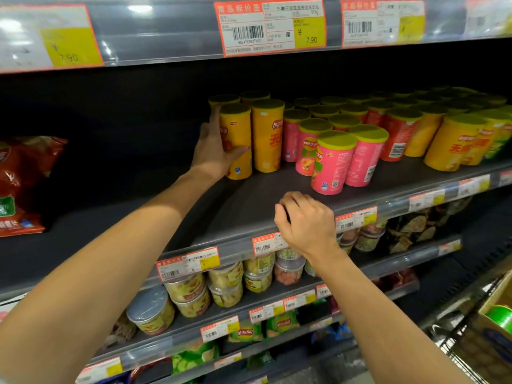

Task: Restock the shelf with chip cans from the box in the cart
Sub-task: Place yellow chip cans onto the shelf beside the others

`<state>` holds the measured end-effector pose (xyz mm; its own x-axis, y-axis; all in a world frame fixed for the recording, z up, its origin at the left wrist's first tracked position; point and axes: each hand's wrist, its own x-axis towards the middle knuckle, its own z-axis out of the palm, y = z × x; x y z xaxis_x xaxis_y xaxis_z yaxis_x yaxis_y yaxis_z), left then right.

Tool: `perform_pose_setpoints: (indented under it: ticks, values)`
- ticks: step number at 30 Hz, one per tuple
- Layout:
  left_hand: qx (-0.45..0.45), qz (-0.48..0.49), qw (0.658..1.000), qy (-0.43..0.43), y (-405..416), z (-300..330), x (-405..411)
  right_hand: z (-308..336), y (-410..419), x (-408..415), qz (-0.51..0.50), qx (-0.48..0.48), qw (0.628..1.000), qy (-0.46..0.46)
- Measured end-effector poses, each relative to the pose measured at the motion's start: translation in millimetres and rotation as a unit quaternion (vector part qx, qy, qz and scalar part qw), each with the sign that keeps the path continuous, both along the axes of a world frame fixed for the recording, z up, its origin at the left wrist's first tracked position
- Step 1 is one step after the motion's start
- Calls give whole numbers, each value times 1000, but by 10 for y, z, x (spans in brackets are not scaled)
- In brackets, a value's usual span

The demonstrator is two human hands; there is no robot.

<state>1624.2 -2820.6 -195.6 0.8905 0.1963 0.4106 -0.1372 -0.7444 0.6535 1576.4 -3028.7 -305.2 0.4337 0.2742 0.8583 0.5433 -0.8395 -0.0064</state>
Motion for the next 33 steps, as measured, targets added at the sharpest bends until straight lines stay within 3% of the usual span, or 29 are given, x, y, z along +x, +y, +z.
perform_pose_setpoints:
  ticks: [14, 18, 22, 29, 33]
  values:
    - [-51, 16, 998, 20, -103, 3, -88, 30, -20, -9, 10, -23, 998, 66]
    - [53, 77, 993, 68, -201, -7, -305, 84, -102, -56, 50, -58, 991, 110]
    - [203, 99, 974, 13, -425, 65, -640, 116, -411, -165, 79, -112, 980, 144]
    - [365, -137, 914, -110, -1498, 80, -1014, 121, -1445, -361, 25, -86, 981, 170]
    - [385, -227, 891, -79, -2356, -129, -952, 134, -2133, -500, -38, -74, 981, 173]
